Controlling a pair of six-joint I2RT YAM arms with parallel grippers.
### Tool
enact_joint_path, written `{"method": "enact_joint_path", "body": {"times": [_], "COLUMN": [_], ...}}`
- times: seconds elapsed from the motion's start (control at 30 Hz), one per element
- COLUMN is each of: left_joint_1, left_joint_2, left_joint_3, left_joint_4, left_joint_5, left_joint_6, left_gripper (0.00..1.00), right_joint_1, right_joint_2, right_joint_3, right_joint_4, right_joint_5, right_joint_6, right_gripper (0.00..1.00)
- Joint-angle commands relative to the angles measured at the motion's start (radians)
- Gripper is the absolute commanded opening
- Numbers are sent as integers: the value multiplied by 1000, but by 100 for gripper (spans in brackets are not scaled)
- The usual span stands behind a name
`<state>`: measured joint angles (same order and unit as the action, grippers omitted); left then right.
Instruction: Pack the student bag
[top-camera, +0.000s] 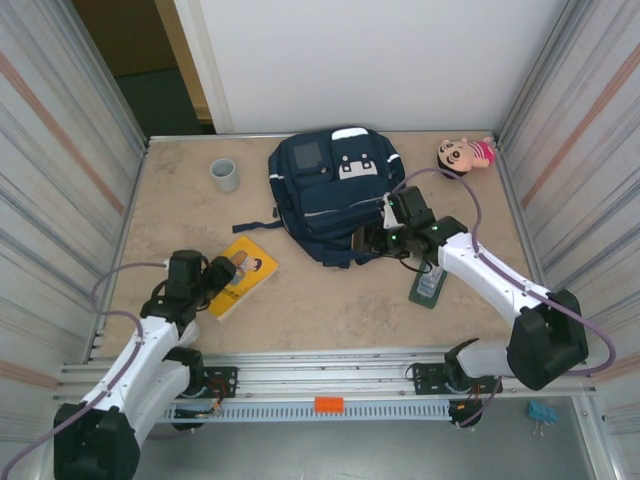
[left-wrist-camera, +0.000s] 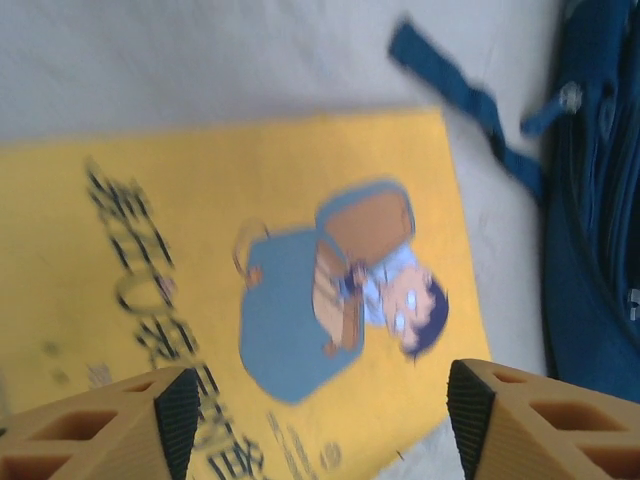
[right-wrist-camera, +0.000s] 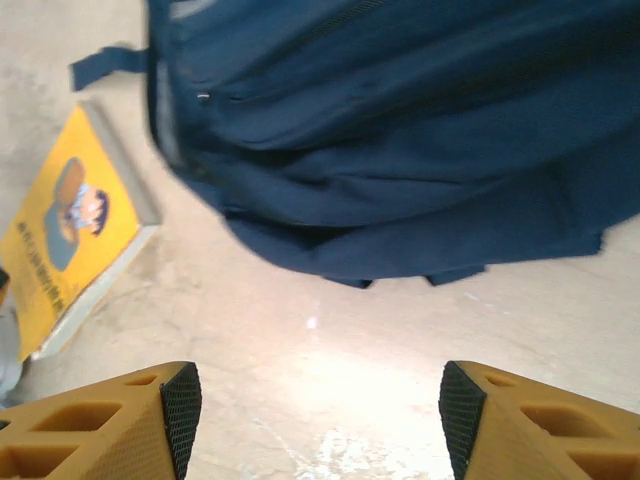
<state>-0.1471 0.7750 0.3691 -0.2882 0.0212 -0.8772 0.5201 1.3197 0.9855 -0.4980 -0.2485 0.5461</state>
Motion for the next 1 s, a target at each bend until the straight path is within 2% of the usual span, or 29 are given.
{"method": "enact_joint_path", "body": {"times": [0.0,0.07,0.23,0.4,0.53,0.73,0.97], "left_joint_1": [98,155,207,215,206,173,-3], "left_joint_2": [25,85,293,519,613,553,301], "left_joint_3": [53,79,145,213,238,170,33], "left_joint_4": [-20,2,85,183,230,207,107], "left_joint_5": [-72,-53,-8,39,164,233,216], "left_joint_6": [110,146,221,261,300,271,153], "left_gripper": [80,82,86,86,83,81,81], "right_joint_1": [88,146,246,288,296,273,271], "right_joint_2": [-16,18,118,212,223,206,195], "right_joint_3": [31,26,47,114,104,97,75], "right_joint_4": [52,131,270,286,305,259,269], "right_joint_5": [43,33,-7,-50,-79,-81,-86], "right_joint_6": [10,37,54,46,43,16,16], "right_gripper": [65,65,65,64,64,65,64]}}
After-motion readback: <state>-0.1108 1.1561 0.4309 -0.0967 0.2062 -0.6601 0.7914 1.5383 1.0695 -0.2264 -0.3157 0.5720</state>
